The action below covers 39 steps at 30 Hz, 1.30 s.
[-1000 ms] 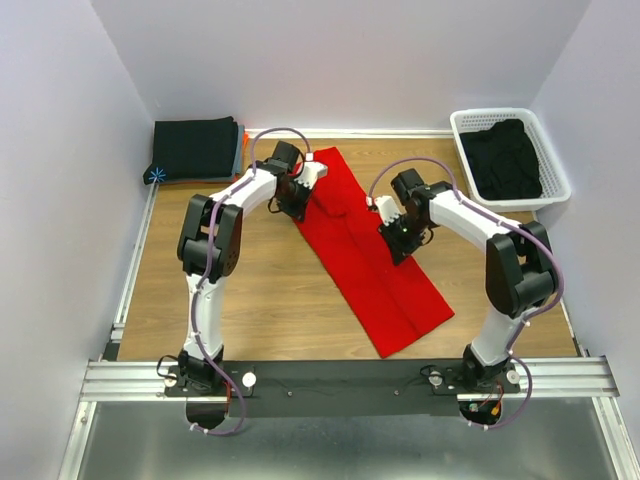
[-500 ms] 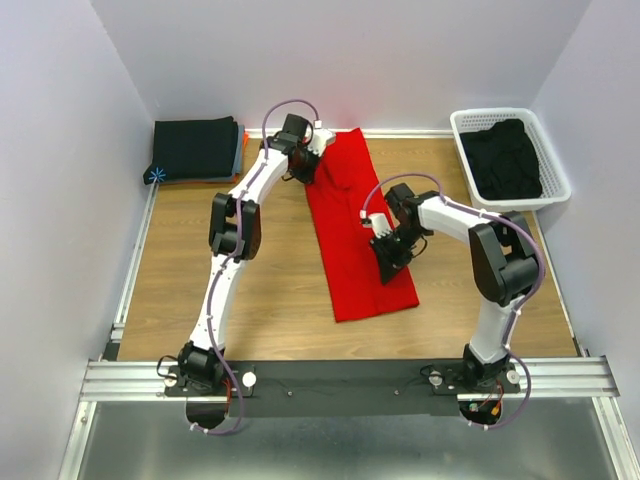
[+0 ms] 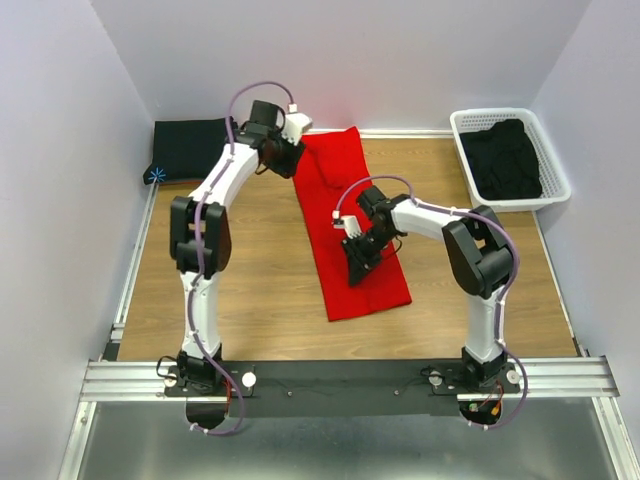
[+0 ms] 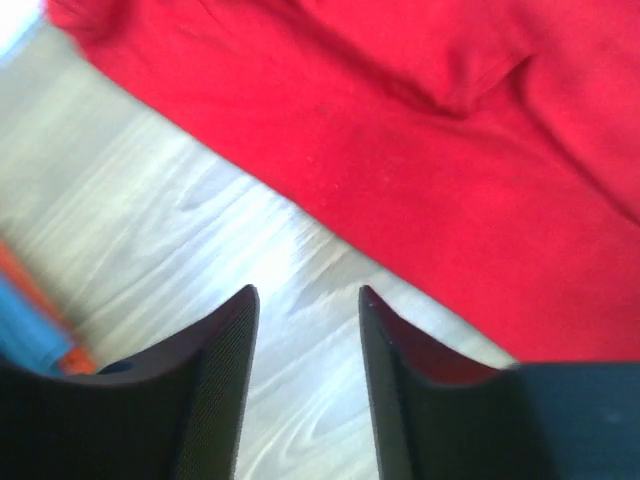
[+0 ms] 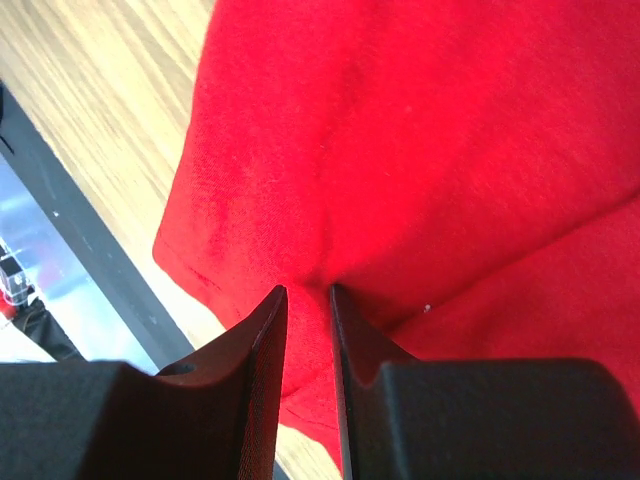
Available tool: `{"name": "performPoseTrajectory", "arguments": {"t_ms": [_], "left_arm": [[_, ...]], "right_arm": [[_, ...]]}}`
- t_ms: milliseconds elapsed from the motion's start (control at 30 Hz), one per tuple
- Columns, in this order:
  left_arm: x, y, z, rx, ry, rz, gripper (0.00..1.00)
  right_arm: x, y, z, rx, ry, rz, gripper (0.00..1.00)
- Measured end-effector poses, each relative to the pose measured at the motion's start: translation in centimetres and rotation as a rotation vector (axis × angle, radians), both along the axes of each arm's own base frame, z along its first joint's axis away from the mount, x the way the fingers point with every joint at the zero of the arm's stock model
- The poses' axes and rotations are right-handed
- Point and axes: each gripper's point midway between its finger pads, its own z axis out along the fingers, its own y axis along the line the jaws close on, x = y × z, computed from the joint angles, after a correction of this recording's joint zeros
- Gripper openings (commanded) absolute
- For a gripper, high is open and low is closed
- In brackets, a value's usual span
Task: Fold and stack the t-shirts
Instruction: Fold the tshirt
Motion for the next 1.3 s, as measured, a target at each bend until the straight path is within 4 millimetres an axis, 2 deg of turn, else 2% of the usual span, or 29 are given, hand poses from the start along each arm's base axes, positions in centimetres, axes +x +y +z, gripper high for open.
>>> {"name": "performPoseTrajectory", "arguments": {"t_ms": [33,100,133,167,233,300,333,467,500,567,633,700,767,800,833,900,1033,1167,1300], "left_arm": [[-0.2,0.2,1.5,-0.022,-0.023,0.002,0.68],[-0.7,0.6,3.9,-0.056,-0.06,0.006,0.82],[-0.9,0.9,5.2,-0.07,-0.088,0.013,0.85],[-1.3,1.2,6.3,-0.081,-0.108,0.018,0.96],[-1.9,1.9,7.8,-0.093,-0.141,0.033,0.97],[-2.7,2.3,8.8,-0.105,-0.175,0.041,0.97],[-3.7,2.5,9.4,-0.113,-0.203,0.043,0.97],[-7.0,3.1,10.1,-0.14,-0.262,0.041,0.97],[-7.9,3.3,10.8,-0.152,-0.288,0.041,0.97],[-8.7,3.7,12.0,-0.172,-0.337,0.048,0.97],[-9.4,4.4,13.6,-0.19,-0.391,0.043,0.97],[-10.0,4.7,15.1,-0.206,-0.441,0.033,0.97],[-10.4,5.1,15.8,-0.208,-0.466,0.034,0.97],[-10.7,5.3,16.2,-0.206,-0.48,0.03,0.97],[-10.8,5.3,16.3,-0.205,-0.484,0.028,0.97],[-11.0,5.3,16.2,-0.201,-0.485,0.023,0.97],[-11.9,5.3,14.4,-0.189,-0.445,0.009,0.97],[-13.3,5.3,12.4,-0.178,-0.401,-0.019,0.97],[-14.9,4.9,11.1,-0.175,-0.366,-0.068,0.97]], "right_arm": [[-0.1,0.3,0.0,0.004,0.0,0.005,0.31],[-0.7,1.3,0.1,0.016,0.005,0.019,0.33],[-1.2,1.9,0.3,0.026,0.016,0.028,0.33],[-1.4,2.4,0.4,0.032,0.021,0.034,0.33],[-1.6,3.5,1.2,0.053,0.02,0.044,0.34],[-0.8,4.4,2.5,0.083,-0.013,0.043,0.36],[-0.4,4.4,3.3,0.094,-0.037,0.039,0.36],[1.2,3.2,7.2,0.11,-0.185,0.025,0.37],[1.6,2.4,8.3,0.105,-0.245,0.026,0.36],[2.1,1.3,9.2,0.078,-0.33,0.038,0.36],[2.0,-0.4,8.6,0.019,-0.391,0.062,0.33],[1.8,-2.1,6.5,-0.068,-0.403,0.091,0.32],[1.2,-3.9,3.7,-0.158,-0.376,0.13,0.3],[0.9,-4.4,2.9,-0.183,-0.365,0.143,0.31],[0.4,-5.2,1.4,-0.225,-0.33,0.163,0.3],[-0.2,-6.0,-0.2,-0.264,-0.29,0.185,0.3],[-0.7,-5.9,-0.4,-0.268,-0.275,0.203,0.3],[-1.7,-4.5,-0.4,-0.243,-0.255,0.222,0.32],[-3.8,-1.7,-0.3,-0.184,-0.203,0.254,0.34]]}}
